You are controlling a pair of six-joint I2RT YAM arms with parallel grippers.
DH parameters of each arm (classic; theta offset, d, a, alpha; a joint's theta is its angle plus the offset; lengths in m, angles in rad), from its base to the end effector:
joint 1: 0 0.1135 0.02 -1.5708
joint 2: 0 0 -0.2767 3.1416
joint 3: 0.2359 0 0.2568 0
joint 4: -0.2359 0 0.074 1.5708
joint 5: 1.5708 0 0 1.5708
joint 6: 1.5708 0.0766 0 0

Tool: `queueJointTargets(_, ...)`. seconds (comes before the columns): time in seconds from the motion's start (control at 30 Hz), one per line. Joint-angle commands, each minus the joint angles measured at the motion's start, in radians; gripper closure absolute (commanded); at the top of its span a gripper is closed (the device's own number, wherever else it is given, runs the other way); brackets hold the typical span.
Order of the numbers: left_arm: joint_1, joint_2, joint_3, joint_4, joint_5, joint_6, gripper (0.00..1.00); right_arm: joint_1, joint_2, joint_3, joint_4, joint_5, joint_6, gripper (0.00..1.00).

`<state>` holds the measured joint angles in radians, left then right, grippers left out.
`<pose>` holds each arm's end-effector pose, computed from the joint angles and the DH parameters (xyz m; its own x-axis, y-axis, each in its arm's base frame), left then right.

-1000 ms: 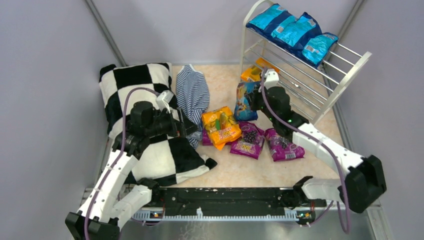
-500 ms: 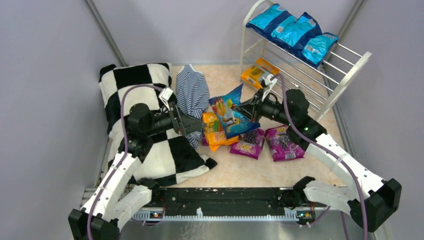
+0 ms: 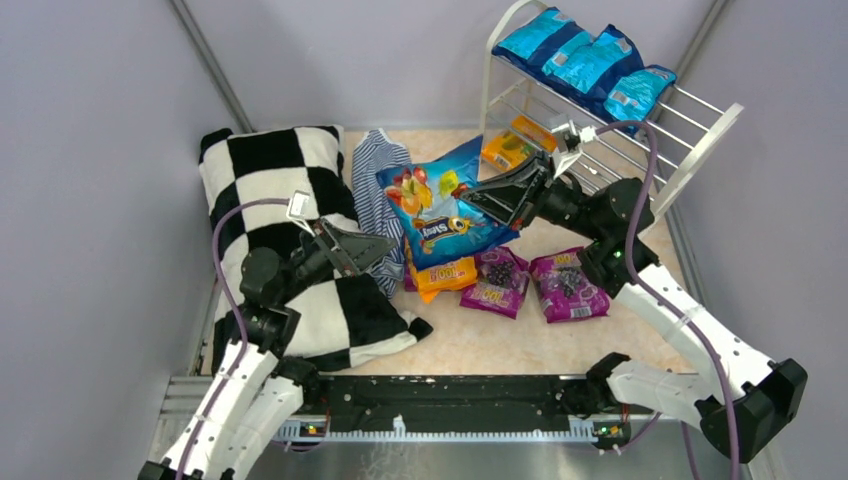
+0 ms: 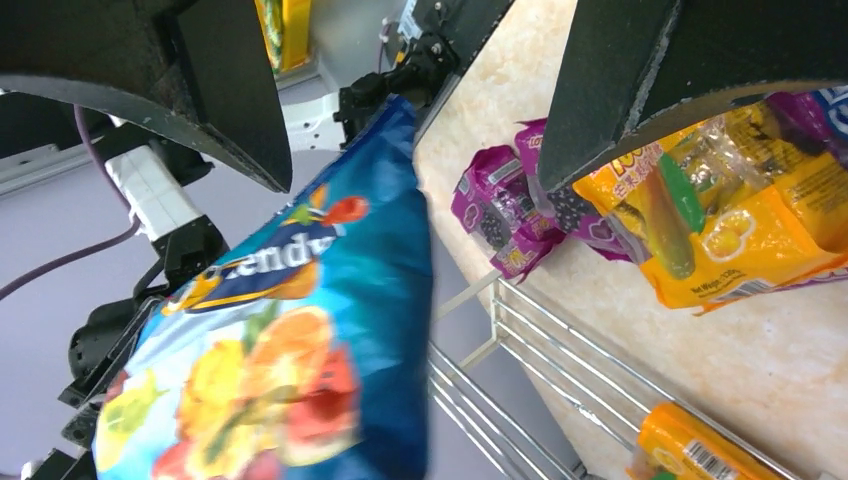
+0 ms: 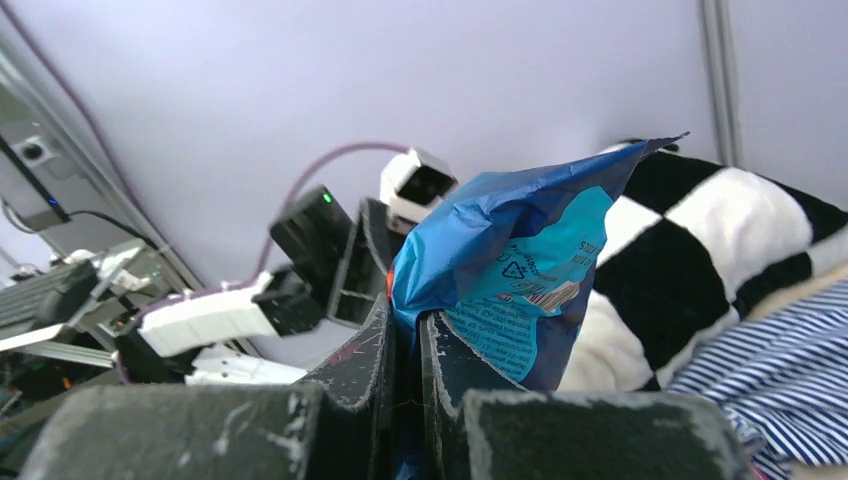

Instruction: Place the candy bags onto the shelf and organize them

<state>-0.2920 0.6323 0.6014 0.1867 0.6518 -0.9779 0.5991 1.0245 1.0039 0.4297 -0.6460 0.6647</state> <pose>0.1604 -0.0967 0.3502 -0.5827 -0.5133 -0.6301 0.5718 0.2920 -0.7667 0.1814 0.1797 0.4586 -0.3005 0.3912 -0.8699 -0.9161 0.1355 0.3774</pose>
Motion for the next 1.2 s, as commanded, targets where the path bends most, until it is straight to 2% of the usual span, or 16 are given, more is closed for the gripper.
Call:
queueJointTargets(0.0,0.001,-0.022,-0.110,0.287,-0.046,-0.200,0.02,0.007,-0.005,0.092,0.313,-0.010,0.121,1.00)
queueJointTargets(0.17,-0.002,0.116,-0.107,0.699,0.210,-0.378,0.02,0.021,0.009,0.078,0.348,0.006,0.151,1.00)
queueJointTargets(0.27,-0.022,0.194,-0.064,0.828,0.288,-0.427,0.02,0.029,0.014,0.058,0.382,0.019,0.171,1.00)
queueJointTargets(0.5,-0.072,0.192,-0.035,0.805,0.257,-0.400,0.02,0.034,0.002,0.021,0.373,0.085,0.169,1.00)
queueJointTargets(0.8,-0.080,0.197,-0.033,0.847,0.191,-0.462,0.17,0.039,-0.018,-0.043,0.383,0.159,0.208,1.00)
queueJointTargets(0.87,-0.082,0.209,-0.022,0.864,0.185,-0.478,0.23,0.042,-0.016,-0.053,0.373,0.170,0.199,1.00)
queueJointTargets(1.0,-0.082,0.209,-0.004,0.818,0.168,-0.470,0.50,0.043,-0.025,-0.072,0.282,0.204,0.152,1.00)
queueJointTargets(1.1,-0.081,0.181,0.006,0.655,0.156,-0.410,0.69,0.042,-0.055,-0.108,0.189,0.246,0.108,1.00)
queueJointTargets(1.17,-0.082,0.152,0.011,0.527,0.139,-0.351,0.74,0.043,-0.078,-0.134,0.092,0.275,0.071,1.00)
